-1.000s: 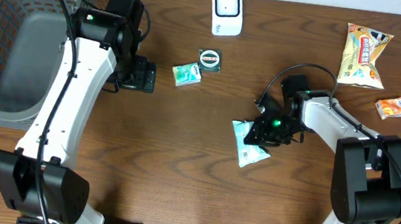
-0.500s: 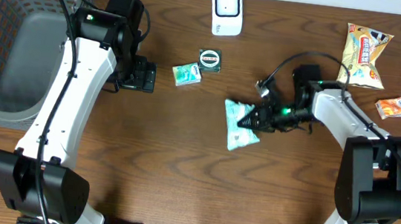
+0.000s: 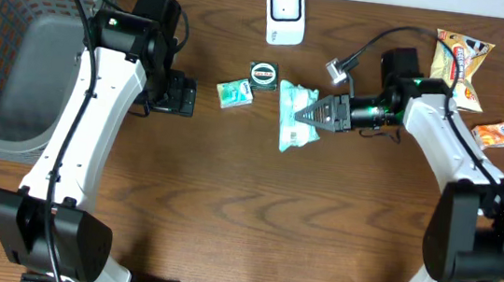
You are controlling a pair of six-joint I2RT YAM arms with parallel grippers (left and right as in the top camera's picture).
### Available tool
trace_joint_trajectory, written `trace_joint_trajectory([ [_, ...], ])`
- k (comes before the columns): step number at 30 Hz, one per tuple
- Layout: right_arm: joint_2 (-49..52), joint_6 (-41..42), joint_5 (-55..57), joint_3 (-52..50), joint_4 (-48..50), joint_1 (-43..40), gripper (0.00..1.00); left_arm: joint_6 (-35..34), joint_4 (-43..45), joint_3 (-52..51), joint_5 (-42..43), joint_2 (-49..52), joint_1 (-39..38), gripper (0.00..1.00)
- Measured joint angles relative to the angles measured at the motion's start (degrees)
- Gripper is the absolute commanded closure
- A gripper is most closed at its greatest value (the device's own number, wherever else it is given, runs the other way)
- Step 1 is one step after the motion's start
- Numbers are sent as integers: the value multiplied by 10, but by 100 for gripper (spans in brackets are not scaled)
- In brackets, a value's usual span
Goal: Scan the item barcode
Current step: 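Hold the wipes pack sideways in front of the scanner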
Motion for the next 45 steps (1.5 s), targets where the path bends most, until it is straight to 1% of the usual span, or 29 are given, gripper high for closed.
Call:
trace_joint_trajectory([
  [2, -24, 30, 45, 4, 22, 0, 99, 0, 0, 0, 0, 0, 0, 2],
  [8, -142, 112, 191, 10, 73, 2, 99, 0, 0, 0, 0, 0, 0, 2],
  [13, -204, 144, 248, 17, 89, 9, 99, 0, 0, 0, 0, 0, 0, 2],
  [20, -207, 169, 238, 17, 87, 23, 99, 0, 0, 0, 0, 0, 0, 2],
  [39, -207, 182, 200, 17, 84, 30, 99, 0, 0, 0, 0, 0, 0, 2],
  [45, -207, 182, 193, 17, 84, 50, 99, 0, 0, 0, 0, 0, 0, 2],
])
